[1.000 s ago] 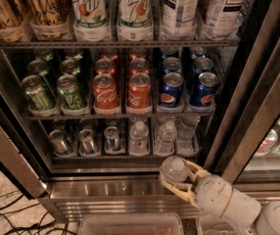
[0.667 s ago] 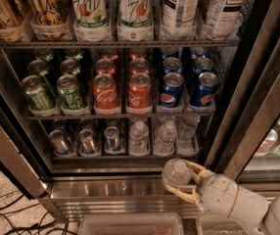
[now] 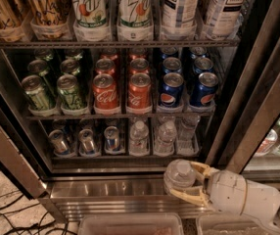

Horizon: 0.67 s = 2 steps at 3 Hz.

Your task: Pick water bottle from bottom shelf of fridge

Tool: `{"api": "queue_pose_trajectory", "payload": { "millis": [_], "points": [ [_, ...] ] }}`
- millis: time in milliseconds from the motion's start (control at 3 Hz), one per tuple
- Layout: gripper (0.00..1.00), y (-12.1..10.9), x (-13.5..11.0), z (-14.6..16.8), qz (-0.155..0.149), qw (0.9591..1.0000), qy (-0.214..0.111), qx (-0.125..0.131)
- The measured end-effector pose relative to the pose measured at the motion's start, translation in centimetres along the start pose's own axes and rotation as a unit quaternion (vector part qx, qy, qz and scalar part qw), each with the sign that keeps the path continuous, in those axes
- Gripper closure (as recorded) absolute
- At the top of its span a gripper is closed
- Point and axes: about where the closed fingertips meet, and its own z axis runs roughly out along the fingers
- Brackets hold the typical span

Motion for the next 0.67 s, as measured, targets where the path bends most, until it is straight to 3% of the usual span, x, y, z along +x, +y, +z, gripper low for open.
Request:
{"api": "queue_pose_trajectory", "payload": {
  "millis": [333,667],
  "points": [
    [1.00,0.72,-2.09,-0.81,0.032,0.9990,0.000,-0.033],
    [1.00,1.07,-2.29,-0.77,0.036,0.9986,-0.001,-0.040]
  ]
}}
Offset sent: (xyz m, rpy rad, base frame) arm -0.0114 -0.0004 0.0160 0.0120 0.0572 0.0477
